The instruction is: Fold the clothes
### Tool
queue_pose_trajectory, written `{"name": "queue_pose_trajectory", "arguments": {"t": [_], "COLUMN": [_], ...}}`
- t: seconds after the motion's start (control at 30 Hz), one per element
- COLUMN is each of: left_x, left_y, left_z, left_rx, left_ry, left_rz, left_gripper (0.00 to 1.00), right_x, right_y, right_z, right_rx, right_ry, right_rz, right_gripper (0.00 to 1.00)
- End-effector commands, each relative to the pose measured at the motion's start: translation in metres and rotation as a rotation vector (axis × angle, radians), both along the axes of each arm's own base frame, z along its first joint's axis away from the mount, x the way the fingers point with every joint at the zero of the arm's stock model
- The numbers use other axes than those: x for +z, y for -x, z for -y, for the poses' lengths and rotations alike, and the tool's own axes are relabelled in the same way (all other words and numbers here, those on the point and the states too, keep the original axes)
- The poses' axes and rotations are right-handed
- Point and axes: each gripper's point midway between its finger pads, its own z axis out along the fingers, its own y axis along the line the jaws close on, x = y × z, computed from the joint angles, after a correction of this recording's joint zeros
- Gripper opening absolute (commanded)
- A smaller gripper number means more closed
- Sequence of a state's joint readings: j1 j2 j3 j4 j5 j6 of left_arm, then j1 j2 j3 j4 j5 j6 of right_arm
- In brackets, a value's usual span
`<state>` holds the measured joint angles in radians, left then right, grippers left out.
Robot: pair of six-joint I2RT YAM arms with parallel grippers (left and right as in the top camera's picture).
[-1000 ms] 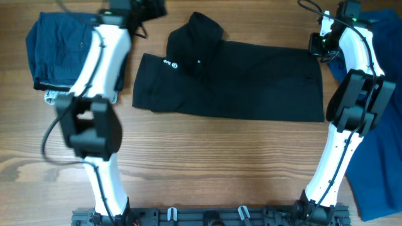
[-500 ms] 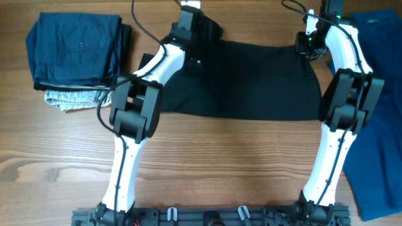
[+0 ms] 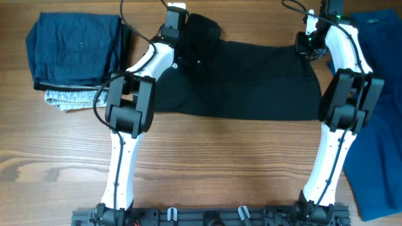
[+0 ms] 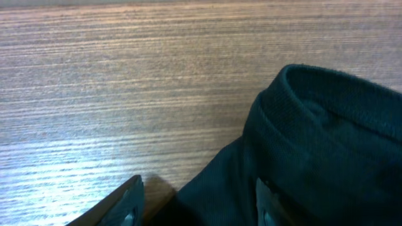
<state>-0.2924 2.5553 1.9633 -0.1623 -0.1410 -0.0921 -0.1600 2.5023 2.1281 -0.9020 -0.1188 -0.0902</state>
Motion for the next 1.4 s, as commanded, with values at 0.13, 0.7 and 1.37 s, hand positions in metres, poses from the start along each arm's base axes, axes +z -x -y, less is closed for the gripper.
{"name": "queue_pose_trajectory", "arguments": {"t": [0.13,0.7,1.37], "left_x": [-0.007,0.014,0.038], "left_y": [0.029,0.0,-0.017], "left_z": [-0.031,0.019,0.03], "left_rx": [0.005,-0.191,-0.272], "left_ry": [-0.111,0.129,0.22], "left_rz": [-0.147,0.015,0.061], "left_gripper": [0.75,0.72,0.11], "right_x": [-0.035,-0.035,-0.035], "right_y": [0.016,0.018,0.014], "right_z": [-0.011,-0.011,-0.01], "right_rx": [0.001,0.001,0.0], "right_ry": [-0.019,-0.021,-0.019], "right_rz": [-0.098,-0.105,-0.089], "right_gripper": [0.04,0.05,0.04]}}
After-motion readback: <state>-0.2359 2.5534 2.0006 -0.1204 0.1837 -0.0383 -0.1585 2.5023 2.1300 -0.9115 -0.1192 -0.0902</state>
